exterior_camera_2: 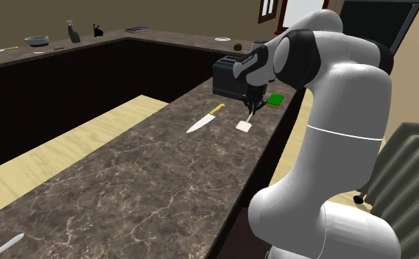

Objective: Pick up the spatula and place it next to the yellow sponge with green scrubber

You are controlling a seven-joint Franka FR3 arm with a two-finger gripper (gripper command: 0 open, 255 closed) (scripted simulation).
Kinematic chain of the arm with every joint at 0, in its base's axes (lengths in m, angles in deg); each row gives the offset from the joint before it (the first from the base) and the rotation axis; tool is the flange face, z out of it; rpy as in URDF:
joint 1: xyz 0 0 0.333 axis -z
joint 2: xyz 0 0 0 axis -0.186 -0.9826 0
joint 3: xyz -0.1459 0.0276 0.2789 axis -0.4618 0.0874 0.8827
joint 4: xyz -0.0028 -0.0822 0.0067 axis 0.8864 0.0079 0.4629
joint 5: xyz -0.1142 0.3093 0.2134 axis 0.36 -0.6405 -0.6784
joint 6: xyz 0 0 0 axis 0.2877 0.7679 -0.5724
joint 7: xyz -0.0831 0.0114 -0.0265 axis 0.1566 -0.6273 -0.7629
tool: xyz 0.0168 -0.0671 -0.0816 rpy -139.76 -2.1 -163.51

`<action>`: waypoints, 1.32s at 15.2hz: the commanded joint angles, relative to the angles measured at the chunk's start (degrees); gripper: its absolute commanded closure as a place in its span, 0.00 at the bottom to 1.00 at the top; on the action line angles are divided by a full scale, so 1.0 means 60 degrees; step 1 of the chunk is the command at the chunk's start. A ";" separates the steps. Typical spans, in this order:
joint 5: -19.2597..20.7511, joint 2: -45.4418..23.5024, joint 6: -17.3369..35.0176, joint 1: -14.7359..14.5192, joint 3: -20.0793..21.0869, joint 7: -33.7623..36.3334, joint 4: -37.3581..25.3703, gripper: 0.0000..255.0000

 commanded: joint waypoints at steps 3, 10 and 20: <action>0.0008 -0.0018 0.0029 -0.0001 -0.0005 0.0003 0.0008 1.00; 0.0008 -0.0017 0.0027 0.0000 -0.0005 0.0002 0.0007 0.00; -0.0248 0.0540 -0.0928 0.0056 0.0123 -0.0157 -0.0424 0.00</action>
